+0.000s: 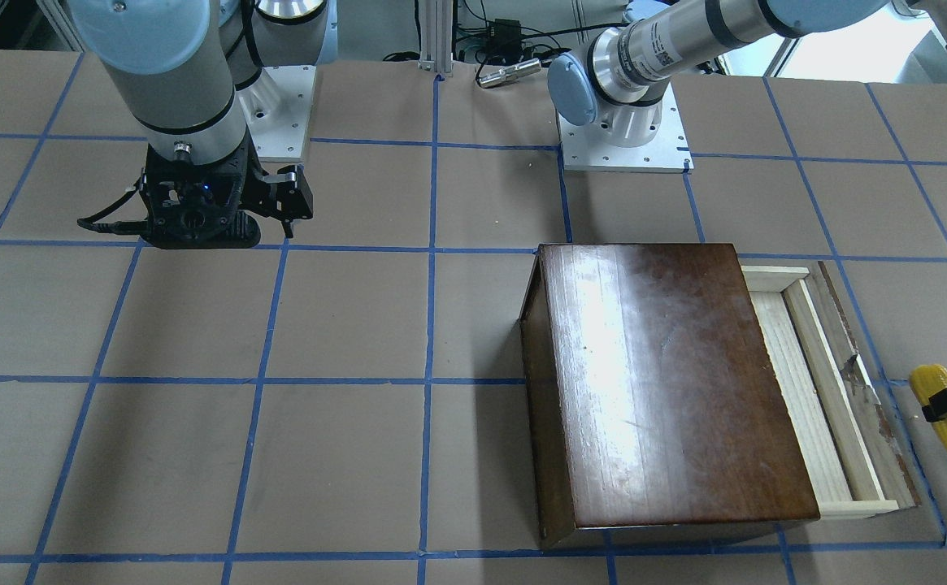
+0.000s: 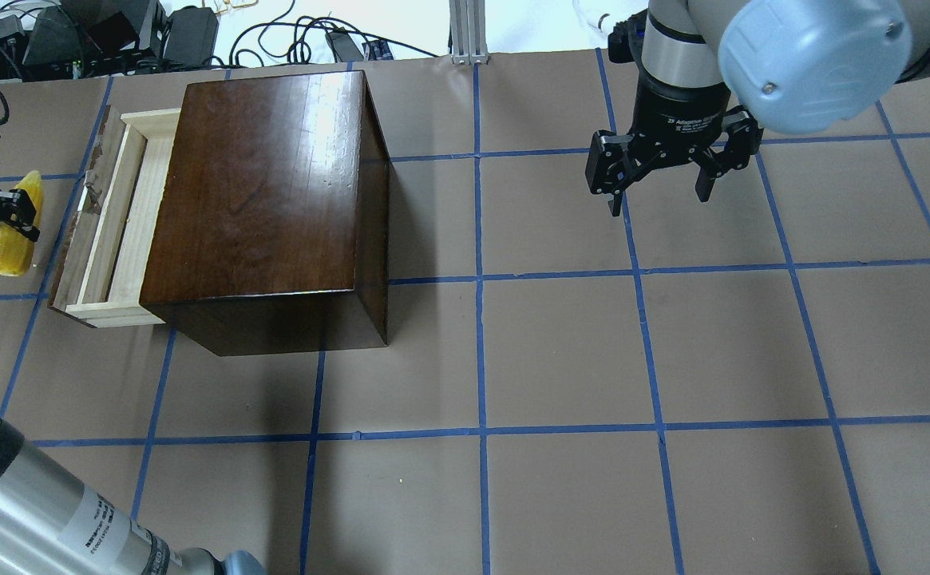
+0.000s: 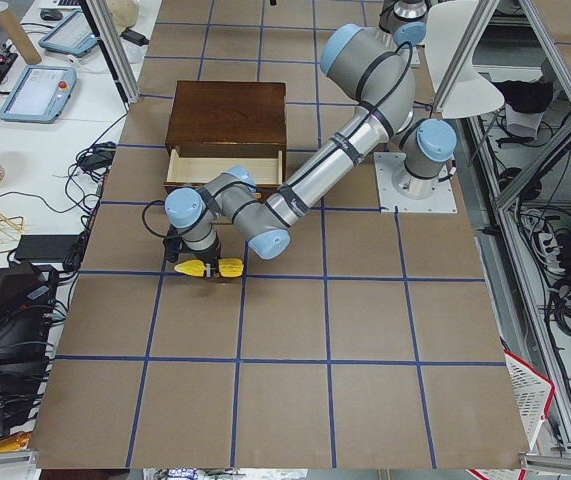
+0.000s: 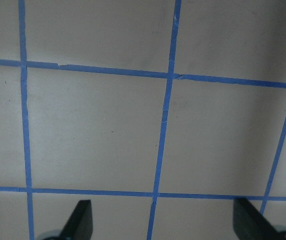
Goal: Open drawer and put corn inside
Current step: 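Lift the corn and carry it over the open drawer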
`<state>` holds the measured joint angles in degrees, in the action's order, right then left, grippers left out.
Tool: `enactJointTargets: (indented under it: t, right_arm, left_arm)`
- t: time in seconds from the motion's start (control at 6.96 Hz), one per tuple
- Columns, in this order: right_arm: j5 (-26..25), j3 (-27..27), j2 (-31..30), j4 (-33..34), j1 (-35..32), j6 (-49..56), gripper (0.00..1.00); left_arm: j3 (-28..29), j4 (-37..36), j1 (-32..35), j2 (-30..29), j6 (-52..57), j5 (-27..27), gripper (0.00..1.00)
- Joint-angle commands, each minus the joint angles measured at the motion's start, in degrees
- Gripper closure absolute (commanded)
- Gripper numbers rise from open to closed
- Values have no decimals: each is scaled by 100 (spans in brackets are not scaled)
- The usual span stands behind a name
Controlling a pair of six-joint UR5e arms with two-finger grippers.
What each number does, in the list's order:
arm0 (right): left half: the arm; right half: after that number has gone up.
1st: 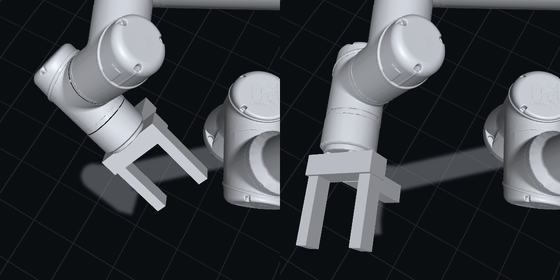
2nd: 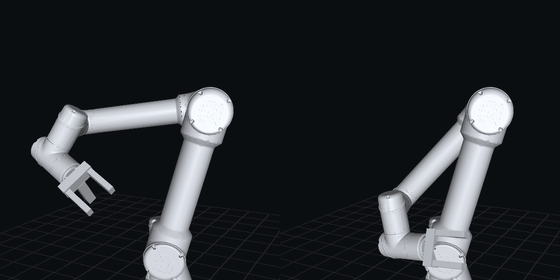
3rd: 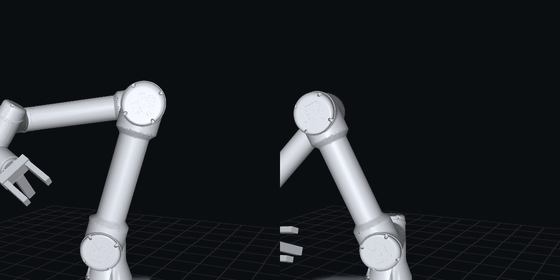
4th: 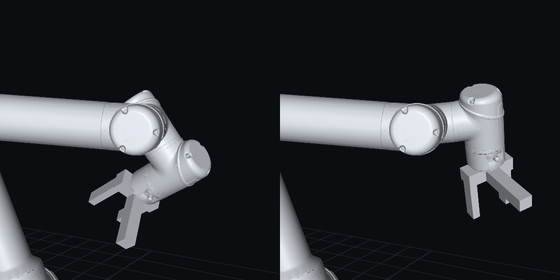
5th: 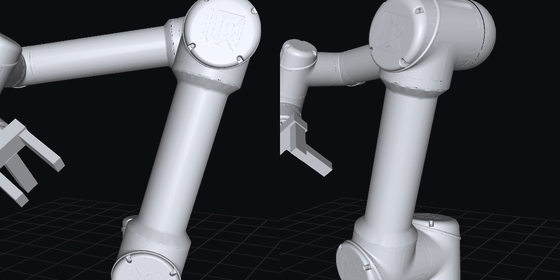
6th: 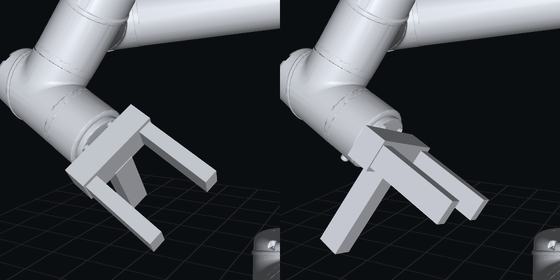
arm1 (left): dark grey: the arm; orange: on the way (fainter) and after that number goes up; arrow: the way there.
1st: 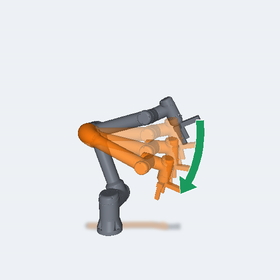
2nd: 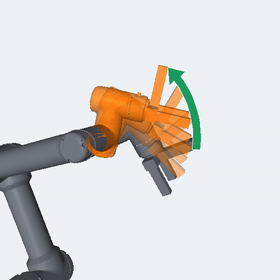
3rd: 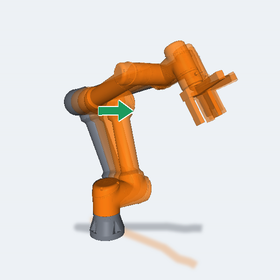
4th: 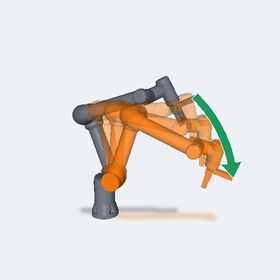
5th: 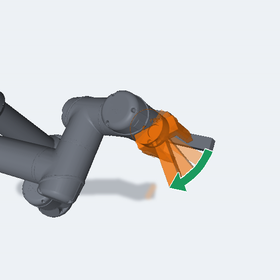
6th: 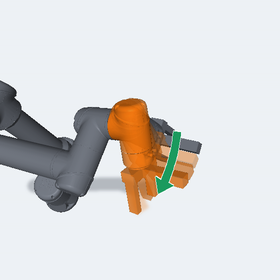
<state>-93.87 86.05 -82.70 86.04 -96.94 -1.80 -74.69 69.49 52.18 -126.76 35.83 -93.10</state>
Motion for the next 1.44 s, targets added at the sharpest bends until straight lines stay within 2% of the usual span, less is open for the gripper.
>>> enactJointTargets:
  t: [0.0,0.57,1.01,1.29]
  right_arm:
    - [0,0,0,0,0,-4,0]
    - [0,0,0,0,0,-4,0]
    - [0,0,0,0,0,5,0]
    - [0,0,0,0,0,-4,0]
  left_arm:
    - [199,309,203,457,108,178,100]
    - [394,1338,1020,1302,-136,441,100]
    - [323,1715,1504,1303,-1224,766,100]
    - [-175,1788,1523,1294,-1333,873,100]
